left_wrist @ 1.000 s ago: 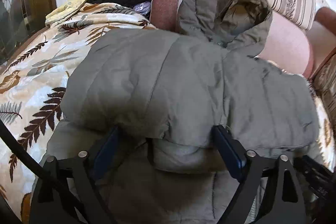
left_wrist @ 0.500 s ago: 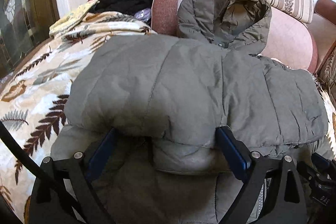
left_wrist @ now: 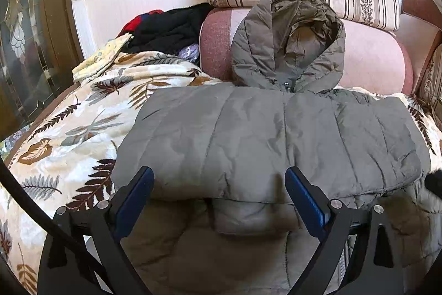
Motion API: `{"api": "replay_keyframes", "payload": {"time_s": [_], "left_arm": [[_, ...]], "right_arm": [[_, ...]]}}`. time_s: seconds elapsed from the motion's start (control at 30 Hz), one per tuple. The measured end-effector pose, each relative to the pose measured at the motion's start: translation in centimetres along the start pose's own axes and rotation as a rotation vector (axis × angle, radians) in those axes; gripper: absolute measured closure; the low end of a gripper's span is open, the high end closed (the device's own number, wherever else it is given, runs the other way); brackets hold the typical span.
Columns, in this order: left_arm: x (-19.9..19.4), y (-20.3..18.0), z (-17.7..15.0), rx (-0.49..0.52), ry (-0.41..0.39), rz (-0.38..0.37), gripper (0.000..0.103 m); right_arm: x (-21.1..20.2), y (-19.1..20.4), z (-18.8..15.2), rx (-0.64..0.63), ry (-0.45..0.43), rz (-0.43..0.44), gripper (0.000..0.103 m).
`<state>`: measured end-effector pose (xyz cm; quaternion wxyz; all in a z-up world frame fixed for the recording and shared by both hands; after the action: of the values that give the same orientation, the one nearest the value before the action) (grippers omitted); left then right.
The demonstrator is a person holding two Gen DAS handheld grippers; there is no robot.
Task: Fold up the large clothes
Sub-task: 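Move the right tool toward the jacket hood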
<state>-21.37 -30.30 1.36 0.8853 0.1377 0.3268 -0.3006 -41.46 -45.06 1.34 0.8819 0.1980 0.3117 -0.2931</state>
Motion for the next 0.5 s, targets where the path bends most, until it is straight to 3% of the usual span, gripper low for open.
{"api": "replay_keyframes", "payload": {"time_s": [0.1,0.2,0.27,0.4,0.5], "left_arm": [[0.3,0.8,0.1,-0.032,0.018,-0.008,0.008],[0.0,1.8,0.7,-0.098,0.018,-0.043,0.008],[-0.2,2.6,1.4,-0.134,0.006,-0.047,0.008],[0.2,3.6,1.9,-0.162,0.001,-0.040,0.008],[0.3,3.6,1.7,-0.160,0.010,-0.044,0.008]], "right_arm": [[0.3,1.9,1.1,0.000,0.055,0.032,0.047],[0.9,3.6,2.6,0.023,0.135,0.085,0.048],[0.5,4.4,5.1,0.044,0.154,0.107,0.048],[-0.4,4.6,12.9,0.032,0.110,0.025,0.048],[0.3,4.9,17.6,0.066,0.108,0.014,0.048]]}}
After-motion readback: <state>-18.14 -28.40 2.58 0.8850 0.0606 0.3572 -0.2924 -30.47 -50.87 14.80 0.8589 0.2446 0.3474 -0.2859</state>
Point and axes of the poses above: each gripper's, at about its wrist camera, not at the fingertips, and x roughly the way its jaws point, y to its left, z to its top, the point moved 8 cm from there along x, roughly the way its jaws point, and after that the axes turned 2 degrees about -x, right-handed, at the moved point
